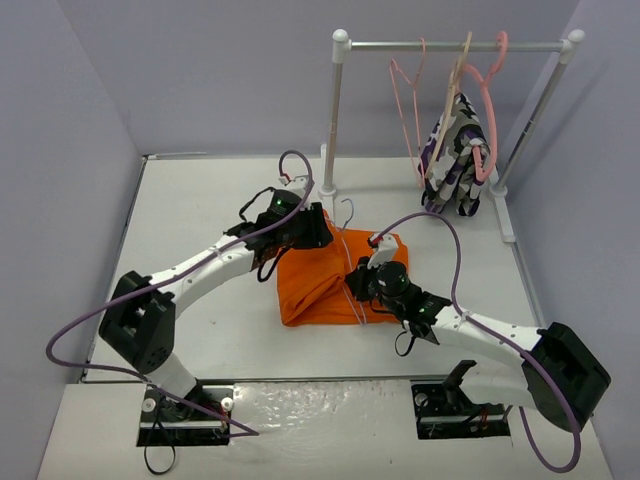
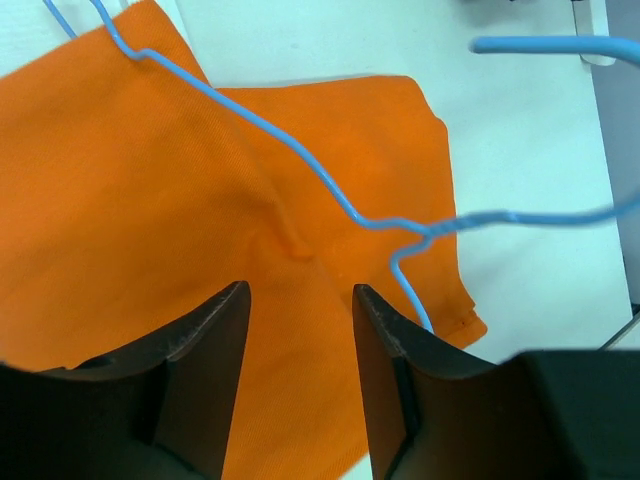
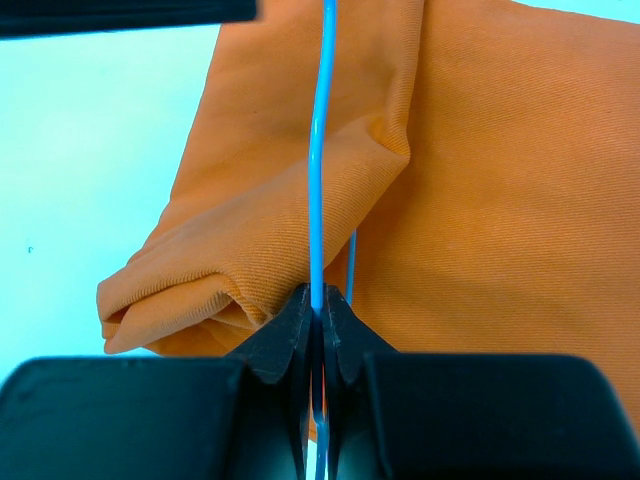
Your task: Place the trousers on the hanger
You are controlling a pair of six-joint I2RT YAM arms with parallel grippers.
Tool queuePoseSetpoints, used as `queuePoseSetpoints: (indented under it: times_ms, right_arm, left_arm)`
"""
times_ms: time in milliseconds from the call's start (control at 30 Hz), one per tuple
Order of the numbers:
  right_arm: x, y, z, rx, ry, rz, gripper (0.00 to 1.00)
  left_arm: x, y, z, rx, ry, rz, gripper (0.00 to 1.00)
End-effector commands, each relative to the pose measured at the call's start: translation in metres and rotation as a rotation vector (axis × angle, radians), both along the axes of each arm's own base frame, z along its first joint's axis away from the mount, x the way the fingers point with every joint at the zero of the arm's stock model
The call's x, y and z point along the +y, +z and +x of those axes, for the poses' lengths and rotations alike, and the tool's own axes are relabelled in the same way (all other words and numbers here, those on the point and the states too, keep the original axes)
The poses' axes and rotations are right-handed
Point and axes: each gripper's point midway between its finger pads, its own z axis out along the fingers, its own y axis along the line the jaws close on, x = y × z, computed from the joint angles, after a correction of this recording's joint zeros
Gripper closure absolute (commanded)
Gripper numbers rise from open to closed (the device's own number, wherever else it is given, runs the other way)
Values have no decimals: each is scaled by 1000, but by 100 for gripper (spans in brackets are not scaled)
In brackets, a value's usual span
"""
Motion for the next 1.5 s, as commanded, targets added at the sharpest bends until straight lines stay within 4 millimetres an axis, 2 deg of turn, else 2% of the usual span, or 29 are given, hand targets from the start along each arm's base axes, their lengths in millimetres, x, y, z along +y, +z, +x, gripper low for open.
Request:
queuePoseSetpoints:
  times_ms: [0, 167, 300, 400, 567, 800, 967, 1033, 1133, 1267, 1400, 1467]
  right_arm:
    - [8, 30, 10, -82, 19, 48, 100]
    - [10, 34, 10, -86, 29, 46, 100]
    - [10, 38, 10, -91, 30, 42, 100]
    - [9, 40, 11, -93, 27, 37, 100]
    - [8, 47, 11, -96, 27, 34, 100]
    - [8, 67, 13, -120, 19, 48, 100]
    - [15, 59, 11, -88, 23, 88, 100]
    - [20, 56, 7, -80, 33, 101, 100]
    - [23, 52, 6, -72, 34, 114, 100]
    - [24, 45, 5, -62, 24, 125, 100]
    - [27, 36, 4, -52, 35, 119, 100]
    - [32, 33, 3, -46, 52, 122, 100]
  left_arm:
    - [18, 30, -20, -88, -54, 27, 85]
    - [10, 11, -44, -49, -129, -9, 99]
    - [-2, 2, -52, -46, -173, -15, 99]
    - [-19, 0, -58, -52, -213, -50, 99]
    - [-40, -8, -60, -42, -247, -88, 99]
    - [-62, -7, -54, -76, -247, -125, 99]
    - [-66, -17, -49, -67, -195, -168, 100]
    - [-63, -17, -49, -67, -178, -176, 100]
    - [-55, -6, -50, -95, -153, -182, 100]
    - [-25, 13, -52, -145, -89, -120, 100]
    - [7, 14, -56, -149, -33, -59, 98]
    - [22, 15, -59, -155, -10, -48, 92]
